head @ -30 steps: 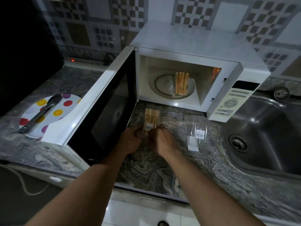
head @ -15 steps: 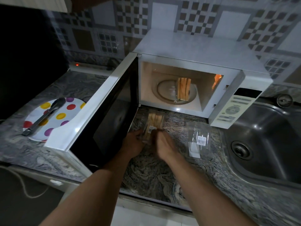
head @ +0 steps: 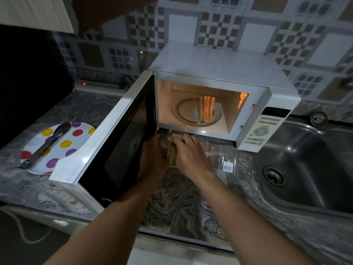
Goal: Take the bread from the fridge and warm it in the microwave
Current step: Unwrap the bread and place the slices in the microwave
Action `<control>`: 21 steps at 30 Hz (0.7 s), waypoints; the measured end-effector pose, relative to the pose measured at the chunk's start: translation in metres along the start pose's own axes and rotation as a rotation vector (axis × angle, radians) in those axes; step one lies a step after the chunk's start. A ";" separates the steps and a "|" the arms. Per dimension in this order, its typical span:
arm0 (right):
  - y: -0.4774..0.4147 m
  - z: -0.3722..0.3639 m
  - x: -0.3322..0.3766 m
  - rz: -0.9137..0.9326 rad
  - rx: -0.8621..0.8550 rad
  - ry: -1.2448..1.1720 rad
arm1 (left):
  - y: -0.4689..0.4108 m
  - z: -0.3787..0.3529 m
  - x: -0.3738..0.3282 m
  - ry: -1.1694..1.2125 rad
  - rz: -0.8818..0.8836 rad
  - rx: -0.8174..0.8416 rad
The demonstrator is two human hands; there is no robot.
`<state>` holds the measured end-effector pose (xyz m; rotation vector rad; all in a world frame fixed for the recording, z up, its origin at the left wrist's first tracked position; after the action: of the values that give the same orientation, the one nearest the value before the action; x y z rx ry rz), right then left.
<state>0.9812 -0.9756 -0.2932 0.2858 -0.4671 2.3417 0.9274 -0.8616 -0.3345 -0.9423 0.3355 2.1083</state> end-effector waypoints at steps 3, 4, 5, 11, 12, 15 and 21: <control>-0.005 0.008 -0.005 0.000 -0.123 -0.018 | 0.001 0.012 -0.028 0.046 -0.224 -0.083; -0.006 0.010 -0.007 -0.008 -0.149 -0.038 | 0.000 0.012 -0.032 0.076 -0.256 -0.083; -0.007 0.011 -0.008 -0.017 -0.165 -0.060 | -0.001 0.011 -0.036 0.092 -0.269 -0.067; -0.003 0.014 -0.015 -0.114 -0.191 -0.151 | -0.006 0.003 -0.041 0.051 -0.310 0.022; -0.001 0.015 -0.016 -0.154 -0.212 -0.180 | -0.008 0.003 -0.039 0.049 -0.305 0.019; 0.012 0.012 -0.026 -0.393 -0.311 -0.372 | -0.013 0.005 -0.038 0.022 -0.280 -0.007; 0.014 -0.030 -0.026 -0.653 -0.120 -0.411 | -0.020 0.010 -0.040 0.050 -0.241 -0.008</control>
<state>0.9879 -0.9894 -0.3323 0.7472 -0.5987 1.6104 0.9539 -0.8650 -0.2972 -0.9893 0.2262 1.8704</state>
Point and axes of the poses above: each hand's wrist, its own y-axis away from the middle knuckle, its own z-axis out of the back of the hand, x = y × z, the point moved 7 cm from there along -y, towards the middle knuckle
